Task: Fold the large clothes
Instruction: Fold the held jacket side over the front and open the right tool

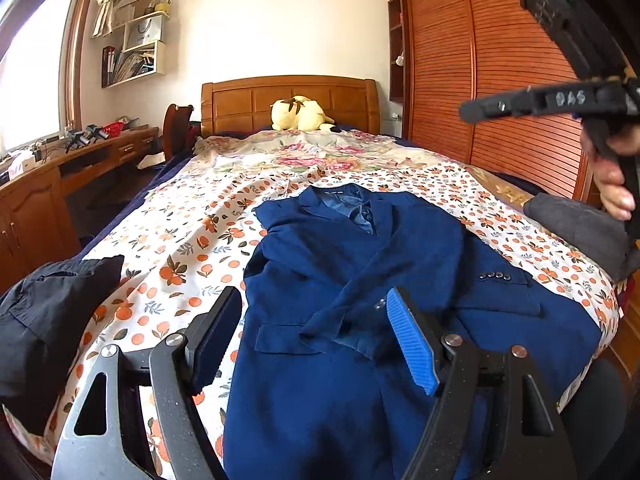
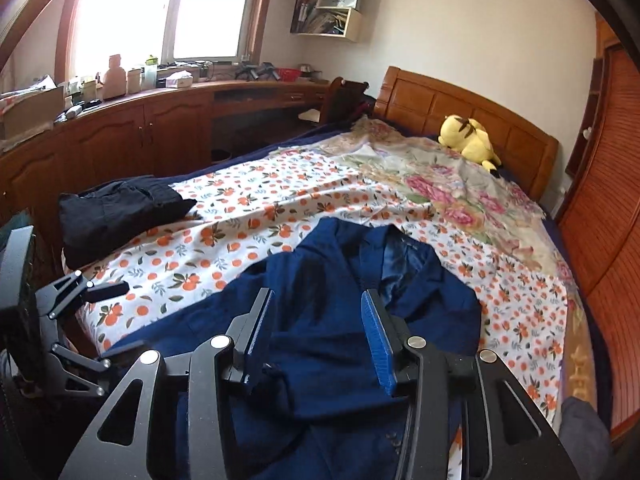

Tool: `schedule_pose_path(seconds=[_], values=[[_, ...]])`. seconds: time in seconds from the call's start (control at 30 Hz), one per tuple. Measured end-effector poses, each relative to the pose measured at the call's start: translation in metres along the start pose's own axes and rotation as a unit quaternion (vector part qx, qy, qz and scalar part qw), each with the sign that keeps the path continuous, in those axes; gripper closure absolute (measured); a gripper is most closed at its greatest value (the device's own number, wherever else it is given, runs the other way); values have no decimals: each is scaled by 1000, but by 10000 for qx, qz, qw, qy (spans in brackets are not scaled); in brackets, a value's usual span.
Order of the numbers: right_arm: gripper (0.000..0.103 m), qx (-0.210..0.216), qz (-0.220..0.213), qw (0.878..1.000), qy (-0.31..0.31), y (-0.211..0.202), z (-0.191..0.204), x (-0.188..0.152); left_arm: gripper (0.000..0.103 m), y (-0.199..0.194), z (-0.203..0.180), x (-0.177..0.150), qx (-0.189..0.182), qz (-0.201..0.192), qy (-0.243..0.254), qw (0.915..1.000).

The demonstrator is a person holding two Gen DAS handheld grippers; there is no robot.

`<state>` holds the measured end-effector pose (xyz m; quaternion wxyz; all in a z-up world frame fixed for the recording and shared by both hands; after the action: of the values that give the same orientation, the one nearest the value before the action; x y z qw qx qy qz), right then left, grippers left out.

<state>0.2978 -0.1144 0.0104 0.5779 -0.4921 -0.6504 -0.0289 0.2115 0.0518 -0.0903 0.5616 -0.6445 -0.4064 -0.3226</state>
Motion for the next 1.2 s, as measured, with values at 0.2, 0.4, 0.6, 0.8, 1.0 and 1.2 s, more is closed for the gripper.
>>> schedule_pose_path(seconds=[0.2, 0.4, 0.6, 0.8, 1.0, 1.2], values=[[57, -195, 283, 9991, 264, 15, -14, -15, 27, 3, -6, -4, -16, 50, 120, 9999], [57, -211, 473, 9972, 534, 30, -7, -28, 27, 11, -15, -12, -39, 207, 198, 9996], [57, -175, 620, 9950, 770, 20, -7, -57, 27, 18, -22, -21, -45, 361, 272, 9990], [57, -150, 880, 9907, 1027, 7, -3, -97, 27, 25, -28, -28, -66, 505, 307, 9982], [57, -228, 1107, 9858, 1241, -4, 0, -128, 27, 32, -31, -34, -22, 585, 354, 9977], [55, -358, 1190, 9831, 1346, -10, -1, -144, 27, 38, -34, -39, -4, 676, 374, 9970]])
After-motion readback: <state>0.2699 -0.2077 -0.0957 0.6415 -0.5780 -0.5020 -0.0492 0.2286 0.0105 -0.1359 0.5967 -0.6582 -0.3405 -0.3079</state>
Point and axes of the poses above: each gripper's, at about its wrist camera, not at the fingertips, and y roughly the way its jaws point, z to its left, x to its top, the point moved 7 cm from there along y, roughly the way its jaws point, and after that the axes turned 9 degrees about -y, right-handed, at the moved point
